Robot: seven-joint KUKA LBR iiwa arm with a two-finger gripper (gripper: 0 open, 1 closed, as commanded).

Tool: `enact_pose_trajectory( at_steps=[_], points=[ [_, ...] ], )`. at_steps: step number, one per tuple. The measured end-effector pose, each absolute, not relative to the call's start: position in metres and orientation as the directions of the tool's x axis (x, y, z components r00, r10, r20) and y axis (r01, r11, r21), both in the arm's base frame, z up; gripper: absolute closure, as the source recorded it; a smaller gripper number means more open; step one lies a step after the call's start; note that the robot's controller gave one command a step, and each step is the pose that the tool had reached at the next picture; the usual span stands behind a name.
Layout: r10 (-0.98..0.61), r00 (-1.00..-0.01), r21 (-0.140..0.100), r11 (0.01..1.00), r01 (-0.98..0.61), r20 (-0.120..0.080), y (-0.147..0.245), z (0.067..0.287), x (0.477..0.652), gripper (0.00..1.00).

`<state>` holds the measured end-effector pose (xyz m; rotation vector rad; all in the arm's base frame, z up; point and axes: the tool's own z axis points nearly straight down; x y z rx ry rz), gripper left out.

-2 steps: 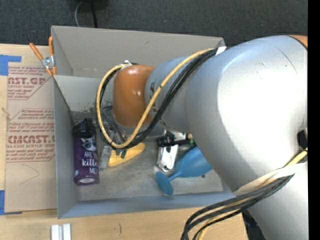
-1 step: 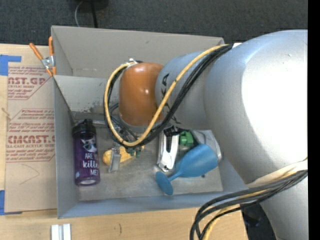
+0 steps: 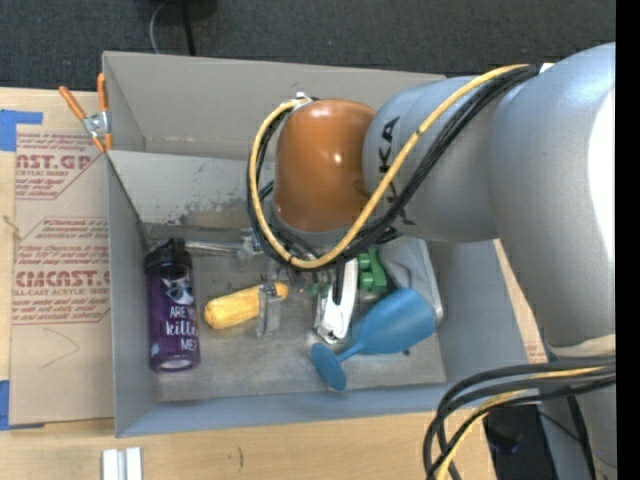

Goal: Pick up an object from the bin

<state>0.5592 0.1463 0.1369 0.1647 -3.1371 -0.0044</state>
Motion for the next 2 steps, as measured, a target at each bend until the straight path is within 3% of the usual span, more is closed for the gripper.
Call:
enact_pose_trajectory(
  at_steps=[1, 2],
  points=[
    [-0.271, -0.963, 0.000, 0.963, -0.271, -0.011, 0.135, 0.174, 0.582, 0.00],
    [-0.106, -0.994, 0.005, 0.994, -0.106, -0.014, 0.131, 0.134, 0.582, 0.00]
  ],
)
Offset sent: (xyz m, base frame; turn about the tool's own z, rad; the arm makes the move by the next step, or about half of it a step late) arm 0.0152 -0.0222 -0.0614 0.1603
